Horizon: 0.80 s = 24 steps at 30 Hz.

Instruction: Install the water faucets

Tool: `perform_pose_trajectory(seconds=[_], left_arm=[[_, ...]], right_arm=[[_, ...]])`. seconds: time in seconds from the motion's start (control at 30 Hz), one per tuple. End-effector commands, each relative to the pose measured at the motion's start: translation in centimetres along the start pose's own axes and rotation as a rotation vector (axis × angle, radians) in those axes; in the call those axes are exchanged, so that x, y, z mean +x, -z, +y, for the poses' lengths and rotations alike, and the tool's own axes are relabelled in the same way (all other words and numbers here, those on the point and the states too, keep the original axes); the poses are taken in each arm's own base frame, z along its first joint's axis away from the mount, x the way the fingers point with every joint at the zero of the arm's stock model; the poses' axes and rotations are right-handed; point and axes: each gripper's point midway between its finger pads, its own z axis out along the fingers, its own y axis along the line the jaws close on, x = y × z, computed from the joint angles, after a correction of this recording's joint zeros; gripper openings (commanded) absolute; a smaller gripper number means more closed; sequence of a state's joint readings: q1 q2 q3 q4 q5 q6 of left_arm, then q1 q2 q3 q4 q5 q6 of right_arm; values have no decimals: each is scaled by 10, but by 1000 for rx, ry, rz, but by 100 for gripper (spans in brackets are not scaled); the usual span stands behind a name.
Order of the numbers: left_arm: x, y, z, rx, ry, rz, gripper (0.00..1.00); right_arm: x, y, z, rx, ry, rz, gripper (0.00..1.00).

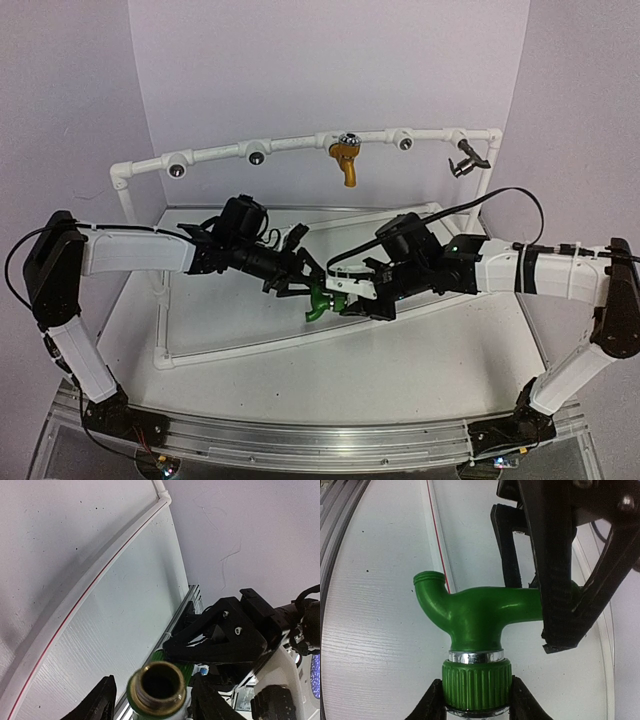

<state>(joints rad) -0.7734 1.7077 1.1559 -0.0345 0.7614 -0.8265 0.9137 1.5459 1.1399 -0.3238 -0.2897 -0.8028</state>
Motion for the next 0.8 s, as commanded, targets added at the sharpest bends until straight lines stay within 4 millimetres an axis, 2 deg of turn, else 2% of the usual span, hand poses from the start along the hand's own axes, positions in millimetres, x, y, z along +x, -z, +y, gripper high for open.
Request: perform_pose_trajectory(seconds=[0.0,0.1,0.17,0.2,0.27,0.3,0.37,0.4,0.47,0.57,0.6,0.77], left_arm=[[-26,3,-22,25,-52,-73,42],[-34,4,-25,17,-65,-102,21],[-39,5,-27,10,-74,-122,2],[-42,7,-28,-1,-78,-144,1],[-49,18,-33,-18,-103,-208,0],[-53,26,-40,-15,-125,-253,0],[-58,42,-51,1,-154,-339,0],[-59,50,-60,23,-167,-377,0],[-61,64,-77,91,-183,-441,0],[-61,75,-99,215,-188,-484,0],[-61,78,-109,271,-207,-498,0],[-57,87,-128,410,-241,-547,0]], right_arm=[[-31,21,-12,54,62,-65,0],[-29,22,-12,67,64,-45,0],[-27,21,-19,106,-5,-38,2],[-25,20,-27,150,-59,-30,20],[-19,20,-42,239,-239,-39,63],[-17,24,-51,294,-350,-73,73],[-18,40,-68,381,-604,-200,84],[-26,47,-70,374,-720,-289,88],[-57,60,-63,242,-911,-526,97],[-87,73,-65,96,-1082,-751,98],[-93,74,-66,55,-1124,-792,98],[-117,86,-75,-63,-1222,-986,98]])
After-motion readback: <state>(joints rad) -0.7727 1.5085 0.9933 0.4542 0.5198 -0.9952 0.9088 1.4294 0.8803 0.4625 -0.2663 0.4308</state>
